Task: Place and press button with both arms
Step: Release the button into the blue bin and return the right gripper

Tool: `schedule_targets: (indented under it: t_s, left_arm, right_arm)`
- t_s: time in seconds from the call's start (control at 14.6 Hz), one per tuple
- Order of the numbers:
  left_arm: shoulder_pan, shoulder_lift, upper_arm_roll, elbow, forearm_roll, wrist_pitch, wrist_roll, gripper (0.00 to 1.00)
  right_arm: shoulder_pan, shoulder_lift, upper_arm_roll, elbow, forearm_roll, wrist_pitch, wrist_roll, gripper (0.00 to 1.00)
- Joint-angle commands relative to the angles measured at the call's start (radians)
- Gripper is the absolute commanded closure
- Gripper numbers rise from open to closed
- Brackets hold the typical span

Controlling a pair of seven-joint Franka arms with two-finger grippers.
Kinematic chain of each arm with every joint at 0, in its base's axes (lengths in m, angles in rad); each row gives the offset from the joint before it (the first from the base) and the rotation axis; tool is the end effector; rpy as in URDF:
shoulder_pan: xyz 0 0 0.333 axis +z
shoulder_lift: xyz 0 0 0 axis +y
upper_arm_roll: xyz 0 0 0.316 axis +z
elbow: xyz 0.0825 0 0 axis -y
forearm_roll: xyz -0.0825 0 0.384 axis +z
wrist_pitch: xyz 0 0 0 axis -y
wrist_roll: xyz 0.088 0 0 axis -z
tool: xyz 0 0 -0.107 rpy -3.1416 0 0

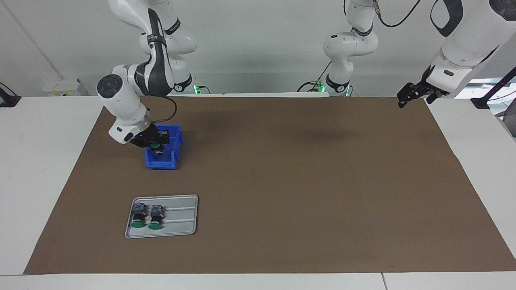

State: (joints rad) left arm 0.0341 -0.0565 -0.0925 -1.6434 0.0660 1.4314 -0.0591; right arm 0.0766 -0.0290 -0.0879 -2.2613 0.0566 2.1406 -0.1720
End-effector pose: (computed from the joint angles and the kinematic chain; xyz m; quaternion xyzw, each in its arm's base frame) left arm 0.5197 -0.0240 0.6103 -0.9963 -0.0027 0.0755 0.0400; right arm 0.5049 -0.0034 0.3659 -0.9966 -0.0639 0.0435 0.0285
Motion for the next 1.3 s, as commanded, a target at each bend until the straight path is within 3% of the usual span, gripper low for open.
schedule_targets:
  t_s: [0.0, 0.27, 0.82, 1.23]
  left_arm:
    - [0.003, -0.02, 0.0, -0.016, 0.018, 0.009, 0.005, 0.0]
    - [0.003, -0.02, 0.0, -0.015, 0.018, 0.009, 0.005, 0.0]
    - [0.003, -0.02, 0.0, -0.015, 0.018, 0.009, 0.005, 0.0]
    - [0.003, -0.02, 0.0, -0.015, 0.018, 0.009, 0.007, 0.0]
  right_arm:
    - [-0.001, -0.022, 0.007, -0.009, 0.008, 0.005, 0.019, 0.0]
    - [-0.001, -0.026, 0.008, 0.118, 0.006, -0.102, 0.019, 0.0]
    - [-0.061, -0.032, -0.01, 0.535, -0.021, -0.546, 0.019, 0.0]
    - [-0.084, 0.035, -0.015, 0.765, -0.055, -0.666, 0.032, 0.0]
